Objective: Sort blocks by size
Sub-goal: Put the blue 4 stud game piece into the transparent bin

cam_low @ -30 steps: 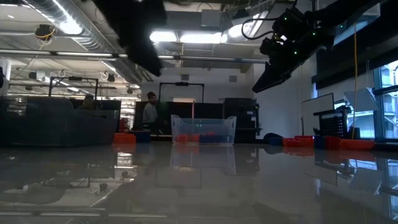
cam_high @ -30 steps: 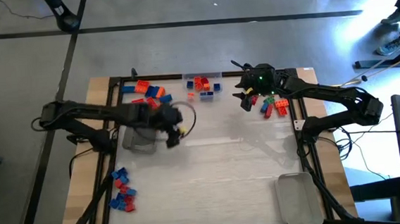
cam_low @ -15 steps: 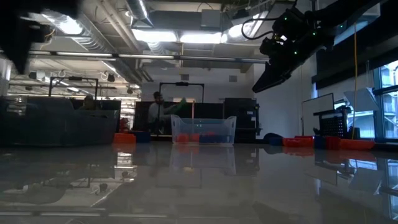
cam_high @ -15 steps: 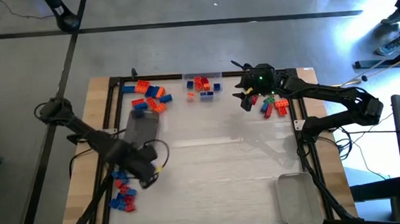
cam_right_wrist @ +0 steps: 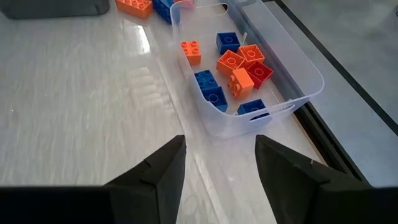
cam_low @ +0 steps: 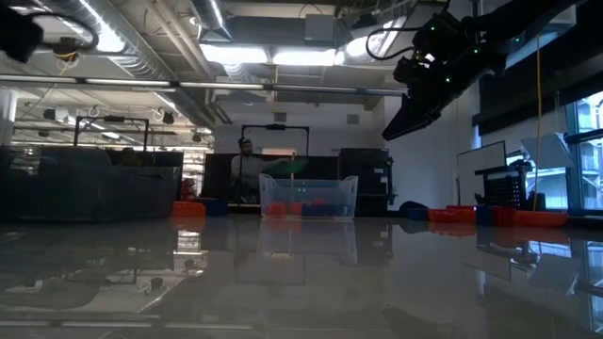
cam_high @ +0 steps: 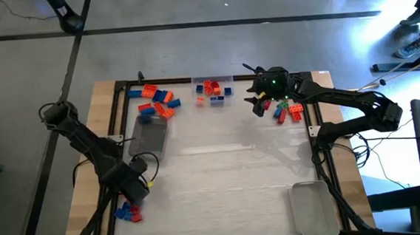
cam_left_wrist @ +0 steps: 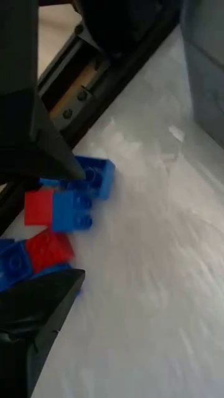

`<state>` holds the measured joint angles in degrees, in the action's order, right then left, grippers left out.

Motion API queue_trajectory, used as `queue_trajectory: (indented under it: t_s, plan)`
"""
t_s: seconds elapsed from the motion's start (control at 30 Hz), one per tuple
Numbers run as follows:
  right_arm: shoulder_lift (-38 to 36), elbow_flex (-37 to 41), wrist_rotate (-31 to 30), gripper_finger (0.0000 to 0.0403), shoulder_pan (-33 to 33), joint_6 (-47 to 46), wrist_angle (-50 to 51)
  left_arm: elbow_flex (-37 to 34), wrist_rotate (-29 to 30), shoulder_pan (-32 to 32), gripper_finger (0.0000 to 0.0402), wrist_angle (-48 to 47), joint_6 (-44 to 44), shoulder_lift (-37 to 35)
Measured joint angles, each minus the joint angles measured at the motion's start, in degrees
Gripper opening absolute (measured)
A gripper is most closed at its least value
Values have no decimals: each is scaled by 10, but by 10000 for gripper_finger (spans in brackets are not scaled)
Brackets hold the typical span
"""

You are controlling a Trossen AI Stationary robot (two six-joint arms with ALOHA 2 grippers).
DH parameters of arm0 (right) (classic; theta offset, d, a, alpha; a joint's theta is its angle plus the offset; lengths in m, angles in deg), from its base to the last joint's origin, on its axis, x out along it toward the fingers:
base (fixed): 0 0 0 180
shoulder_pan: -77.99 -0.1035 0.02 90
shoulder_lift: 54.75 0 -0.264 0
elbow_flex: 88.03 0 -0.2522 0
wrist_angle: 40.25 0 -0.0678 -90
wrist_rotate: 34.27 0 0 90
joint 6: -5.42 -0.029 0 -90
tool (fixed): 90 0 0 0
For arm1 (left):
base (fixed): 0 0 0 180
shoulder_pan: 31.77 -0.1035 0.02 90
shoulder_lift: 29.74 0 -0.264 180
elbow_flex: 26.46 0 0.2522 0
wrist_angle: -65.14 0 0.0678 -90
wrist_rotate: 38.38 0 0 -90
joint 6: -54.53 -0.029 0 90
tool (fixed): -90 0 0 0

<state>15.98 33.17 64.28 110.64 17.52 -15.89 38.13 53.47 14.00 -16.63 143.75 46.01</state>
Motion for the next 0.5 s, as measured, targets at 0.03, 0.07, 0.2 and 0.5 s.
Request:
queue_trajectory:
  t_s: [0.03, 0.07, 0.2, 0.5]
  plan:
    - [0, 0, 0, 193, 0, 0, 0, -8, -2, -1, 229, 0, 0, 0]
    - [0, 0, 0, 193, 0, 0, -1, -14, -2, -2, 229, -2, 0, 0]
    - [0, 0, 0, 193, 0, -2, 0, -37, -14, -13, 229, 4, -17, 0]
    - [0, 0, 0, 193, 0, -3, -1, -102, -88, -47, 229, 47, -74, 1]
